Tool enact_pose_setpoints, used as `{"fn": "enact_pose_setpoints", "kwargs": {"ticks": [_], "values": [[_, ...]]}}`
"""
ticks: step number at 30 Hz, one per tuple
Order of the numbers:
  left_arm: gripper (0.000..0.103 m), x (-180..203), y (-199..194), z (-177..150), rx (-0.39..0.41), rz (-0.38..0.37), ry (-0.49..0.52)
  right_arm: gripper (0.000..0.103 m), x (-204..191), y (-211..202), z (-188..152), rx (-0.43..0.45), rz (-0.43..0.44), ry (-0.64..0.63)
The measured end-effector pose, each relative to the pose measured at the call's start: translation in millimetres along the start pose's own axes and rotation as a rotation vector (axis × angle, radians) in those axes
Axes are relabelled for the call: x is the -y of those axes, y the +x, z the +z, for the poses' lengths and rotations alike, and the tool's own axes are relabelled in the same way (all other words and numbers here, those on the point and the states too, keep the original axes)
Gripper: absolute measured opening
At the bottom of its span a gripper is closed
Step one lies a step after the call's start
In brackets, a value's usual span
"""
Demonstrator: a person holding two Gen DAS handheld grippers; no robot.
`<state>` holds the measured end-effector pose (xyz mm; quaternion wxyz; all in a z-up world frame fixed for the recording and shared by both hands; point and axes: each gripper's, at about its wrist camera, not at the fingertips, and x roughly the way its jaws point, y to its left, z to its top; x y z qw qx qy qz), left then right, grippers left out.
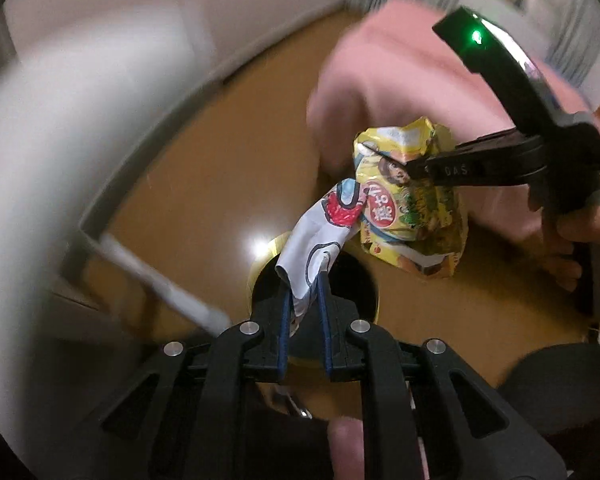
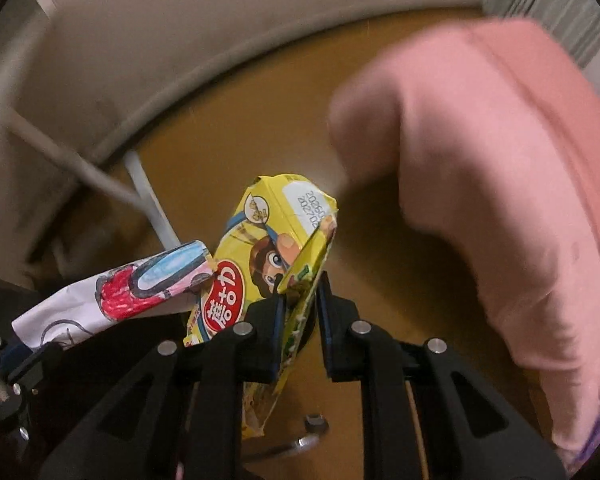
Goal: Collect trash
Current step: 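Carry both items over the black bin and open both tools to drop them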
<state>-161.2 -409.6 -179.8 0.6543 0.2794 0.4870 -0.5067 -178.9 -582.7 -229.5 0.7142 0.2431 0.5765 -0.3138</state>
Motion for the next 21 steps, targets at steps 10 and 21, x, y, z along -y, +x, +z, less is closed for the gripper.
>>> {"fn": "enact_pose_setpoints", "kwargs": {"ticks": [10, 21], "values": [[0.013, -8.1, 32.5, 2.3, -0.084, -0.006, -0.038, 0.016, 20.2, 70.4, -4.4, -0.14, 0.079, 0.073], [0.093, 22.8, -4.1, 2.5, 0.103, 0.015, 0.043, 0.096, 34.0, 29.9, 0.2, 0.011, 0.055, 0.105]]}}
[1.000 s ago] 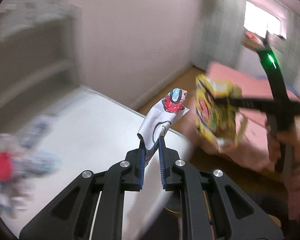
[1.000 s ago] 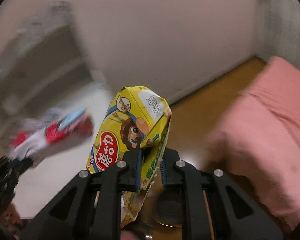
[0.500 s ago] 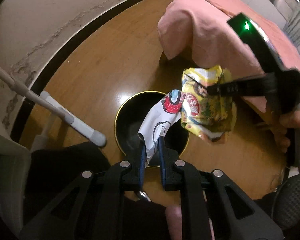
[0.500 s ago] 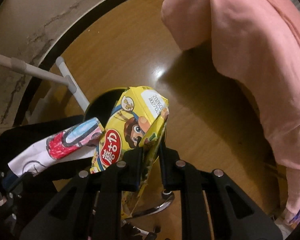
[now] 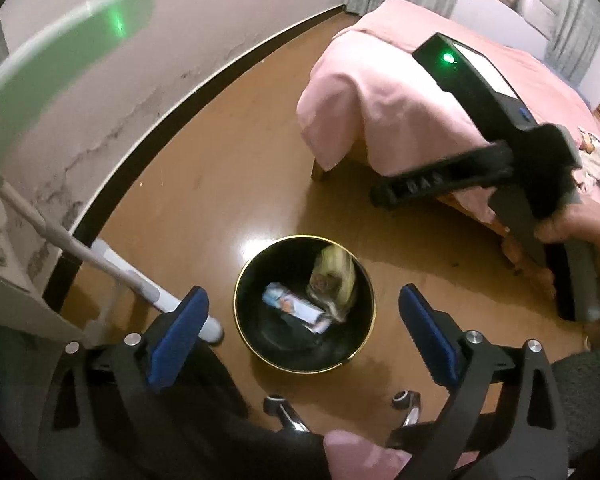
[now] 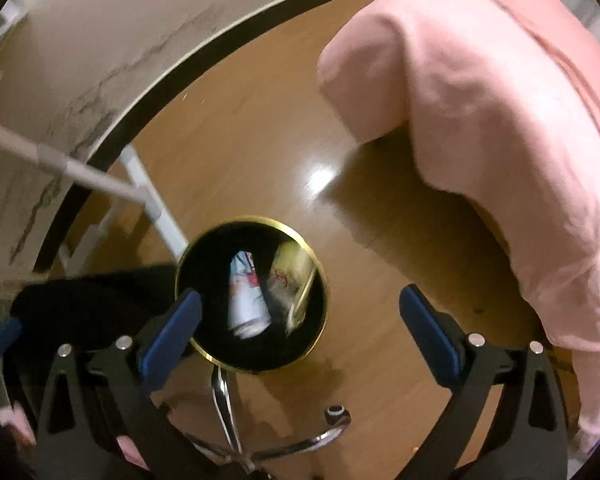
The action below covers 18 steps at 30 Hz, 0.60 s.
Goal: Collect trash
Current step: 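Carry both items over the black bin and open both tools to drop them, then return both tools to the desk above the remaining trash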
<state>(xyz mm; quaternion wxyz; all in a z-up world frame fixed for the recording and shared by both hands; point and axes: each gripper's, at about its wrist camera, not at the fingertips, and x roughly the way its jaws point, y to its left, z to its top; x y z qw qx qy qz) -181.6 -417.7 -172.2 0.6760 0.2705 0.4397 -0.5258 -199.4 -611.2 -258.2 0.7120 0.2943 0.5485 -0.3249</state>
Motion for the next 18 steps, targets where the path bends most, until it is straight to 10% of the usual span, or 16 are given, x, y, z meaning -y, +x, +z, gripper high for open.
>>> {"fn": "enact_pose_setpoints", "kwargs": {"ticks": [10, 14, 18], "values": [[0.094, -9.6, -166.7, -2.3, 0.43, 0.109, 0.155, 0.096, -26.8, -191.7, -24.8, 0.828, -0.191, 0.051], [0.096, -87.9, -230.9, -29.2, 0.521, 0.32, -0.024, 0.096, -80.9, -224.4, -21.4, 0.864, -0.068, -0.117], [0.096, -195.4, -272.7, -88.1, 0.43, 0.616, -0.277, 0.096, -170.6, -233.3, -15.7, 0.825, 0.069, -0.336]]}}
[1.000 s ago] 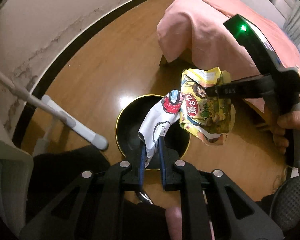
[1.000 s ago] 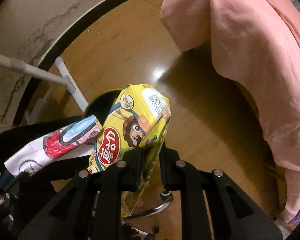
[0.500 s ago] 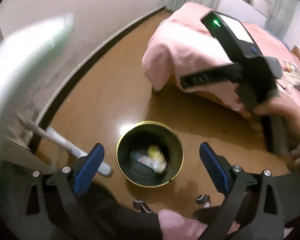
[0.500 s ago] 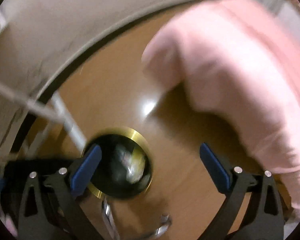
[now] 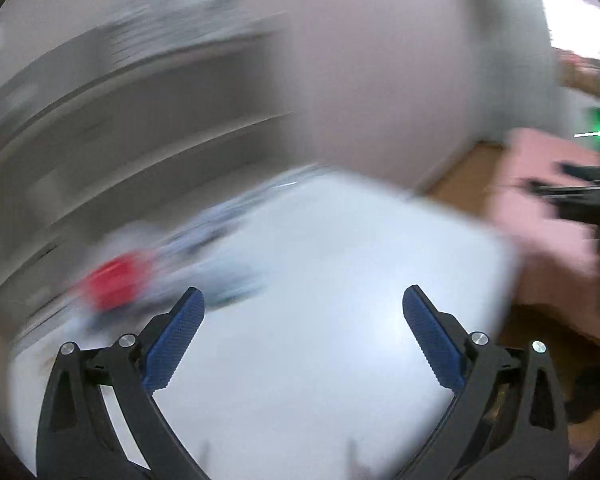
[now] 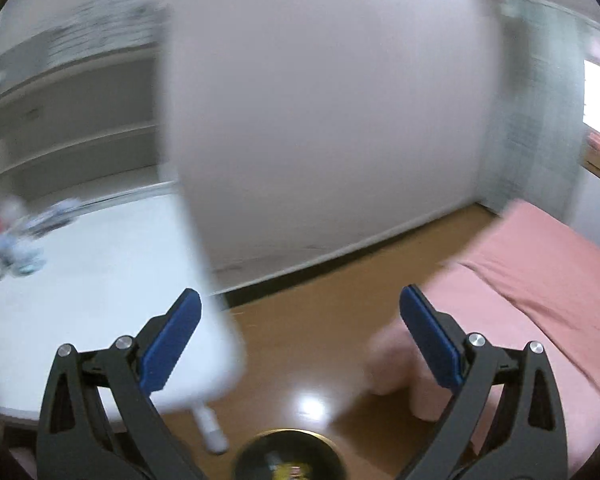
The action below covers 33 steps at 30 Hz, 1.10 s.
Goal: Collect trash
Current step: 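Return both tools to the desk above the remaining trash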
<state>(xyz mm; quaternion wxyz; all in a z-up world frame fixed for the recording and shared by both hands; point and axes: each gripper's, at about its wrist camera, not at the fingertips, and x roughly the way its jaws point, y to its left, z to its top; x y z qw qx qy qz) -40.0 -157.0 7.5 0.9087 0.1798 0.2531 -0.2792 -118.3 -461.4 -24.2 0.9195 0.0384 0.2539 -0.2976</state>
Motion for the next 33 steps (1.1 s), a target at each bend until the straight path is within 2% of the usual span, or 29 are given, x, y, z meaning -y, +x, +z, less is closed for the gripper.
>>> {"fn": "enact_pose_setpoints", "kwargs": {"ticks": [1, 2, 4, 7, 10, 15, 17, 18, 21, 27, 28, 31, 33], "values": [[0.096, -26.2, 1.1, -5.9, -0.022, 0.059, -0.04, 0.096, -16.6, 7.6, 5.5, -0.007, 0.04, -0.025], [0.096, -65.8, 1.7, -15.8, -0.061, 0.136, -0.111, 0.096, -42.2, 13.9, 12.8, -0.012, 0.089, -0.058], [0.097, -140.2, 1.8, -37.6, -0.15, 0.235, -0.268, 0.096, -90.1, 31.2, 24.0, -0.026, 0.137, -0.119], [0.097, -208.4, 6.5, -62.4, -0.253, 0.294, -0.383, 0.096, -157.8, 51.8, 36.1, -0.098, 0.199, -0.215], [0.097, -253.1, 15.8, -79.1, -0.307, 0.345, -0.414, 0.096, -219.7, 65.8, 46.0, -0.166, 0.318, -0.3], [0.097, -275.7, 43.9, -84.3, -0.336, 0.336, -0.416, 0.096, -303.3, 85.8, 59.0, -0.202, 0.368, -0.451], [0.097, -284.0, 55.7, -91.3, -0.351, 0.315, -0.444, 0.096, -319.7, 92.7, 58.0, -0.237, 0.399, -0.471], [0.097, -274.7, 56.5, -85.9, -0.358, 0.303, -0.449, 0.096, -325.3, 98.5, 60.0, -0.256, 0.409, -0.479], [0.097, -271.6, 77.4, -83.6, -0.375, 0.274, -0.424, 0.096, -347.4, 117.4, 54.8, -0.324, 0.427, -0.487], [0.097, -275.4, 100.2, -81.9, -0.376, 0.238, -0.435, 0.098, -358.0, 144.5, 47.4, -0.431, 0.475, -0.405], [0.097, -276.8, 100.9, -82.1, -0.372, 0.233, -0.442, 0.098, -355.2, 145.6, 45.8, -0.428, 0.502, -0.373], [0.097, -279.3, 102.4, -81.8, -0.373, 0.234, -0.443, 0.098, -351.8, 141.8, 40.9, -0.401, 0.511, -0.378], [0.097, -279.6, 103.2, -81.4, -0.374, 0.235, -0.442, 0.098, -348.8, 137.6, 36.3, -0.356, 0.524, -0.37]]}}
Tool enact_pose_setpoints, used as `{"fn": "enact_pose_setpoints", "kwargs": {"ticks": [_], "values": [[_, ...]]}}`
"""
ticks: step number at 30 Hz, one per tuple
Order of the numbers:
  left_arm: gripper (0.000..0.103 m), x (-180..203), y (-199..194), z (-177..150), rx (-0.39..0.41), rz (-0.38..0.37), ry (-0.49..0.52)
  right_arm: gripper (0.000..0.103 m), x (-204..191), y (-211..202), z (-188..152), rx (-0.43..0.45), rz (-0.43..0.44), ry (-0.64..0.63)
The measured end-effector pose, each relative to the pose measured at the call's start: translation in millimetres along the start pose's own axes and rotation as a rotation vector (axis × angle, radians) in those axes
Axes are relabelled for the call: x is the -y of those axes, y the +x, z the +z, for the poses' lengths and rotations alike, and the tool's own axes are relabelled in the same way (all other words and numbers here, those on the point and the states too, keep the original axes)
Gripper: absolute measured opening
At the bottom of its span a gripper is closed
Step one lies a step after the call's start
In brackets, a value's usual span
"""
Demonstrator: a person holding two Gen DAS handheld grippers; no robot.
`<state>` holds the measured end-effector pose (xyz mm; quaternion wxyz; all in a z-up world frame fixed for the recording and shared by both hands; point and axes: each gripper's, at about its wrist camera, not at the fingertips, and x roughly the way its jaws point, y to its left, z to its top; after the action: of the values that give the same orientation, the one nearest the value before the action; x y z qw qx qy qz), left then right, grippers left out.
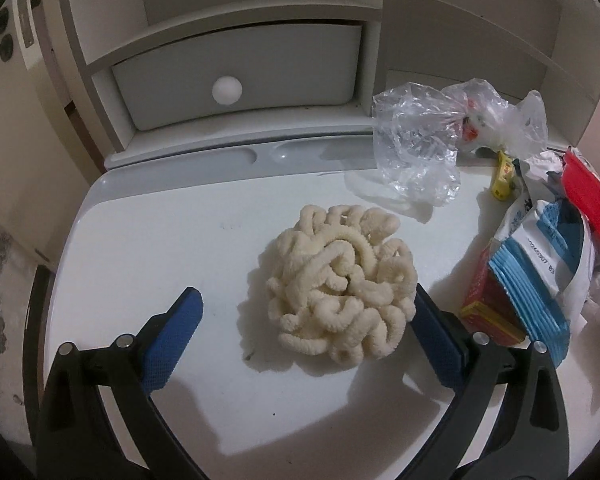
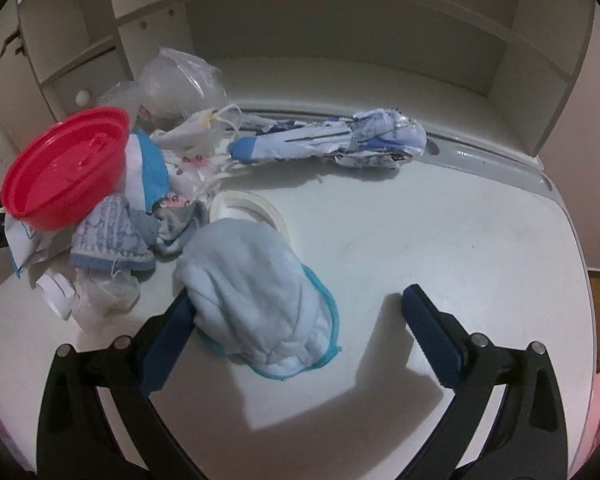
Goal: Collect trash
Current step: 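Return both tools to the desk above the remaining trash, then grasp the light blue cloth with the right tool while the left tool grasps the cream snack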
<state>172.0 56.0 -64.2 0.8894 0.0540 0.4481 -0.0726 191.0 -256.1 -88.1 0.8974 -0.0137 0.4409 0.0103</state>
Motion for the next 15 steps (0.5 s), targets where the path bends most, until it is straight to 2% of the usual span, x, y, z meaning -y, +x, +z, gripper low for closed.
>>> {"fn": "enact_pose_setpoints", "kwargs": {"ticks": [12, 14, 15], "values": [[0.097, 0.4, 0.1, 1.0, 0.001, 0.006, -0.009, 0.097, 0.7, -2.4, -3.9, 0.0, 0.004, 0.001], [0.074, 3.4, -3.4, 2.2, 0.02, 0.001, 0.012, 0.073, 3.0, 1.0, -2.3, 0.014, 0.009, -0.002], [0.042, 6.3, -7.6, 4.0, 0.023, -0.003, 0.028, 0.036, 1.4, -3.3, -1.6, 0.029, 0.008, -0.004]]}}
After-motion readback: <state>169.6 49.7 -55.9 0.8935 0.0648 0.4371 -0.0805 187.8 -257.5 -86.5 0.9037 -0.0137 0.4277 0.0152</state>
